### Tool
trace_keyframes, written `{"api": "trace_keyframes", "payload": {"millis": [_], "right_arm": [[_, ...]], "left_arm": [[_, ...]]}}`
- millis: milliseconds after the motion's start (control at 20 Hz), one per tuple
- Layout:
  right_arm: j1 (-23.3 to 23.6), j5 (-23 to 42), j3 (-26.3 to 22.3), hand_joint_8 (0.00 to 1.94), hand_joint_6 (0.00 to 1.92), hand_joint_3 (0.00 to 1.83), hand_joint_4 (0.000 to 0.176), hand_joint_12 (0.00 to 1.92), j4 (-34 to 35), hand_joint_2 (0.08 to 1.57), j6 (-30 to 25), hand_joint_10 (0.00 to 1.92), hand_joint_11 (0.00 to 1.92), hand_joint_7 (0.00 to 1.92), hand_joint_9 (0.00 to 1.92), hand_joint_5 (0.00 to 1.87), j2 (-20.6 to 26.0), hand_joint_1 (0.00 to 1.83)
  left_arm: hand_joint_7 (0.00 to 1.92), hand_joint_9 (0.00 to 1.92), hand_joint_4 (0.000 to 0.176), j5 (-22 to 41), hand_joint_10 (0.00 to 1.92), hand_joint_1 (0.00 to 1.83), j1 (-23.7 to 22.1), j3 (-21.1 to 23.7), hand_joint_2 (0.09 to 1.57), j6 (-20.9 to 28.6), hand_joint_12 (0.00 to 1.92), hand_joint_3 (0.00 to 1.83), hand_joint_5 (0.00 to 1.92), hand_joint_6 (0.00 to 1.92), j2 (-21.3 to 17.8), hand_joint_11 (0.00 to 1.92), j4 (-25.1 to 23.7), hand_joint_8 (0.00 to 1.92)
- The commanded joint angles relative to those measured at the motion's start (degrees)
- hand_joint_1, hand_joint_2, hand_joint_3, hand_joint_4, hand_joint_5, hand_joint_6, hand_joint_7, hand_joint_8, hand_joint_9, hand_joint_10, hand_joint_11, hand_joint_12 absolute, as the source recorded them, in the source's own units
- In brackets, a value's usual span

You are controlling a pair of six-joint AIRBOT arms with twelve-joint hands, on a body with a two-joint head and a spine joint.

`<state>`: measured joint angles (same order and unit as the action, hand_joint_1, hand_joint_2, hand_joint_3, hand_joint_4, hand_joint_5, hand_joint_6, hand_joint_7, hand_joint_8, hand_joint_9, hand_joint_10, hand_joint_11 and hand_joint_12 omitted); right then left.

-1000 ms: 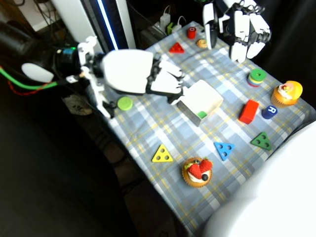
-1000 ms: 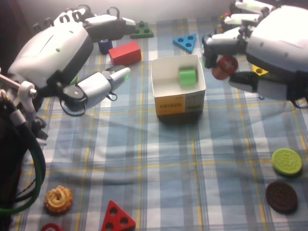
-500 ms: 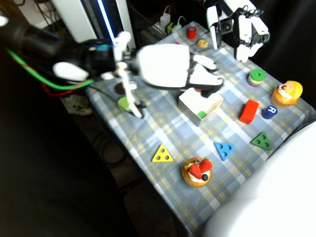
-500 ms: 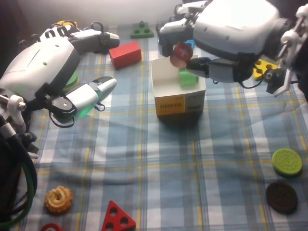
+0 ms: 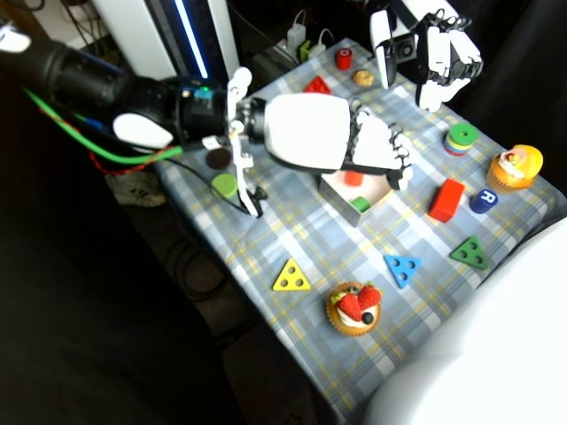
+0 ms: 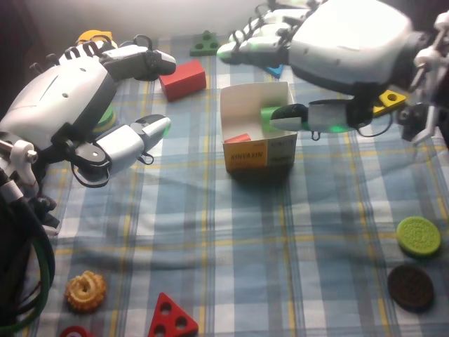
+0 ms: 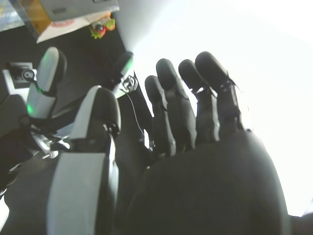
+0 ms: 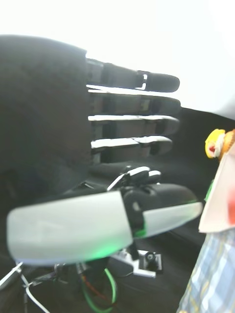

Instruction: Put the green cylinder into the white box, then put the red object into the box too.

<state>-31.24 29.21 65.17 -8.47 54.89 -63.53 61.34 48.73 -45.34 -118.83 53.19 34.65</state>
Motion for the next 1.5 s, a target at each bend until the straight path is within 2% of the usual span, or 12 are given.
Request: {"api": "trace_keyframes", "payload": {"millis": [0,50,200,450,500,550,750,850,950,1050,1200,1450], "right_arm": [[1.03,8.39,-0.45,0.0,0.0,0.0,0.003,1.1,0.66,1.23,0.08,0.29,0.0,0.3,0.18,0.18,0.77,0.71],[1.03,9.26,-1.83,0.0,0.0,0.0,0.035,1.12,0.71,1.24,0.45,0.29,0.0,0.24,0.17,0.14,2.26,0.65],[-0.01,12.76,-6.46,0.0,0.0,0.0,0.022,1.11,0.75,1.28,1.31,0.35,0.0,0.23,0.15,0.08,8.57,0.51],[-6.97,23.12,-11.73,0.0,0.0,0.0,0.047,0.43,5.52,1.26,2.43,0.02,0.0,0.0,0.06,0.0,16.69,0.51],[-9.06,25.75,-12.98,0.0,0.0,0.0,0.05,0.31,6.88,1.26,2.83,0.01,0.0,0.0,0.05,0.0,18.42,0.51],[-10.4,27.57,-13.77,0.0,0.0,0.0,0.031,0.11,7.86,1.27,3.19,0.0,0.0,0.0,0.01,0.0,19.52,0.49],[-17.14,36.82,-17.06,0.0,0.0,0.0,0.0,0.0,13.49,1.26,5.41,0.0,0.0,0.0,0.0,0.0,23.31,0.52],[-20.37,41.52,-18.04,0.0,0.0,0.0,0.077,0.0,15.92,1.23,5.55,0.0,0.0,0.0,0.0,0.0,24.67,0.47],[-22.6,45.95,-18.87,0.0,0.0,0.0,0.097,0.0,17.77,1.21,5.59,0.0,0.0,0.0,0.0,0.0,25.84,0.51],[-23.75,49.54,-19.64,0.0,0.0,0.0,0.071,0.0,18.69,1.2,5.67,0.0,0.0,0.0,0.0,0.0,26.96,0.54],[-24.97,55.12,-20.74,0.0,0.0,0.0,0.086,0.0,19.44,1.19,5.98,0.0,0.0,0.0,0.0,0.0,28.56,0.51],[-29.02,64.97,-22.42,0.0,0.0,0.0,0.008,0.0,21.8,1.18,5.98,0.0,0.0,0.0,0.0,0.0,30.69,0.48]], "left_arm": [[0.49,0.11,0.021,6.23,1.18,0.94,-0.46,-0.24,1.27,0.21,1.7,0.0,0.44,0.36,0.08,0.0,-2.67,0.39],[0.48,0.1,0.011,6.33,1.18,0.94,-0.53,-0.25,1.27,0.23,1.7,0.0,0.45,0.37,0.16,0.0,-2.71,0.4],[0.45,0.08,0.016,6.27,1.1,0.92,-1.11,-0.25,1.28,0.23,1.66,0.0,0.43,0.35,0.32,0.0,-3.45,0.42],[0.47,0.08,0.001,7.85,1.04,0.84,-1.0,0.7,1.28,0.25,1.62,0.0,0.42,0.05,-0.68,0.0,-4.65,0.09],[0.45,0.07,0.024,8.43,0.99,0.81,-0.89,1.02,1.28,0.35,1.55,0.0,0.4,0.03,-1.06,0.0,-5.0,0.05],[0.36,0.03,0.056,8.82,0.8,0.74,-0.76,1.25,1.28,0.46,1.38,0.0,0.32,0.01,-1.36,0.0,-5.17,0.02],[0.15,0.03,0.057,11.24,0.21,0.67,0.85,1.73,1.28,5.04,0.68,0.0,0.15,0.0,-3.44,0.0,-5.92,0.0],[0.02,0.0,0.086,13.06,0.02,0.58,1.86,2.0,1.27,8.3,0.09,0.0,0.03,0.01,-4.67,0.0,-6.5,0.0],[0.0,0.0,0.133,15.97,0.0,0.41,2.82,3.09,1.23,8.61,0.0,0.0,0.0,0.0,-6.03,0.0,-6.83,0.0],[0.0,0.0,0.098,19.02,0.0,0.43,3.5,4.1,1.24,8.61,0.0,0.0,0.0,0.0,-7.22,0.0,-7.2,0.0],[0.0,0.0,0.167,23.29,0.0,0.36,4.02,4.77,1.27,10.34,0.0,0.0,0.0,0.0,-8.73,0.0,-7.71,0.0],[0.0,0.0,0.167,27.58,0.0,0.34,7.17,0.77,1.26,32.7,0.0,0.0,0.0,0.0,-10.29,0.0,-10.73,0.0]]}}
